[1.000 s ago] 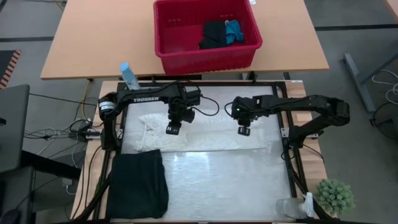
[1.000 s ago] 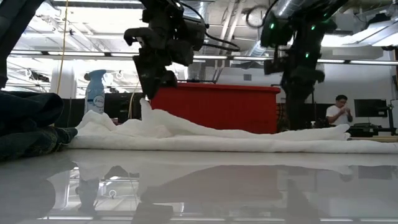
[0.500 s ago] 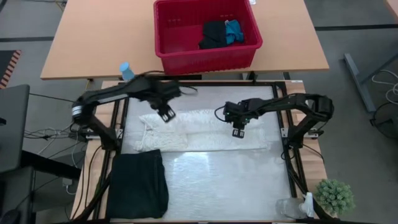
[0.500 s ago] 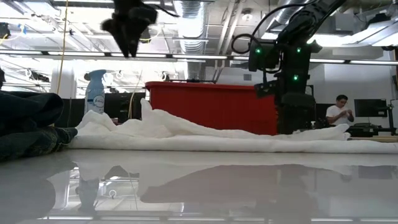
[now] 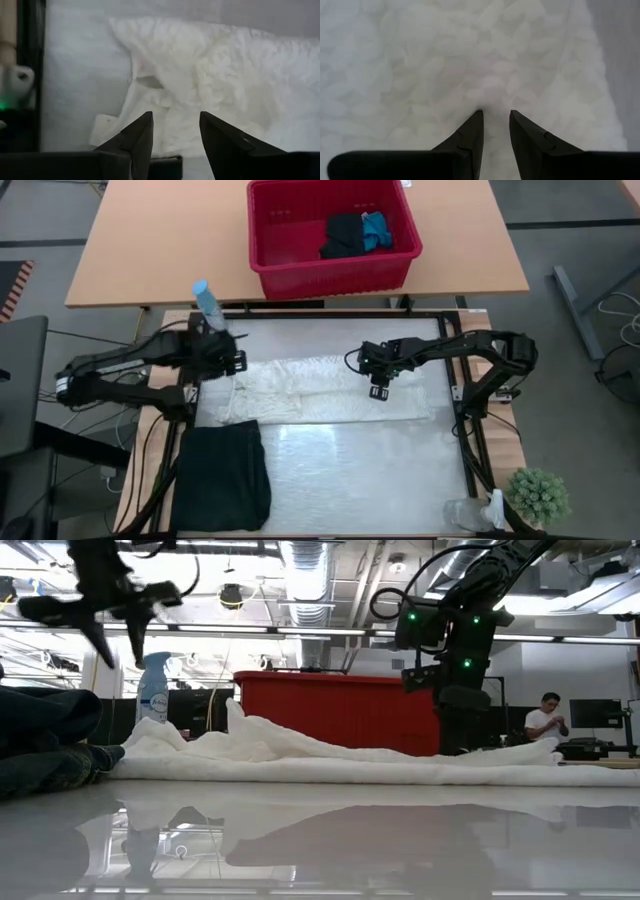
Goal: Fold Laundry from Bin
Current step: Fold the white dress from the red bin
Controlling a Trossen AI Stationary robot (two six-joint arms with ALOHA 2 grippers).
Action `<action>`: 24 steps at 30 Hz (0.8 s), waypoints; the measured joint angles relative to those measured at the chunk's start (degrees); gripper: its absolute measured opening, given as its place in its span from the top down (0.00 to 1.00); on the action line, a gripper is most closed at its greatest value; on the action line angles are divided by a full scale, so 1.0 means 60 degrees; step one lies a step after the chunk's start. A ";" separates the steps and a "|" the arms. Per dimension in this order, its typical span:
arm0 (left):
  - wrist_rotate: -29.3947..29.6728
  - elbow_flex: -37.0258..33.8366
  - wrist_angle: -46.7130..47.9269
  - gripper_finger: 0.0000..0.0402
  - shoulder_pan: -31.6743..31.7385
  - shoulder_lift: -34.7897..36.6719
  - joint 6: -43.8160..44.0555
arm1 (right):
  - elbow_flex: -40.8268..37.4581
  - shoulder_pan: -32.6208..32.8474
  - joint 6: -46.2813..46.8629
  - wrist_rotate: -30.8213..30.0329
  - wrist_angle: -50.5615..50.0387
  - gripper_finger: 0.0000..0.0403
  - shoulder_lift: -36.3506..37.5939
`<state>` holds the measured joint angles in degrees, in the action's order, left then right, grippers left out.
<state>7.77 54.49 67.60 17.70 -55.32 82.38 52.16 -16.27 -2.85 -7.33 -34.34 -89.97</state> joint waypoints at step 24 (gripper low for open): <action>0.0521 -0.4301 -0.4674 0.62 0.0013 0.0834 0.3335 | 0.0000 0.0011 0.0051 0.0004 0.0360 0.70 -0.0004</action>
<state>10.90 28.68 39.55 17.78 -50.32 102.39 52.16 -16.21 -2.55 -7.31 -32.18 -90.00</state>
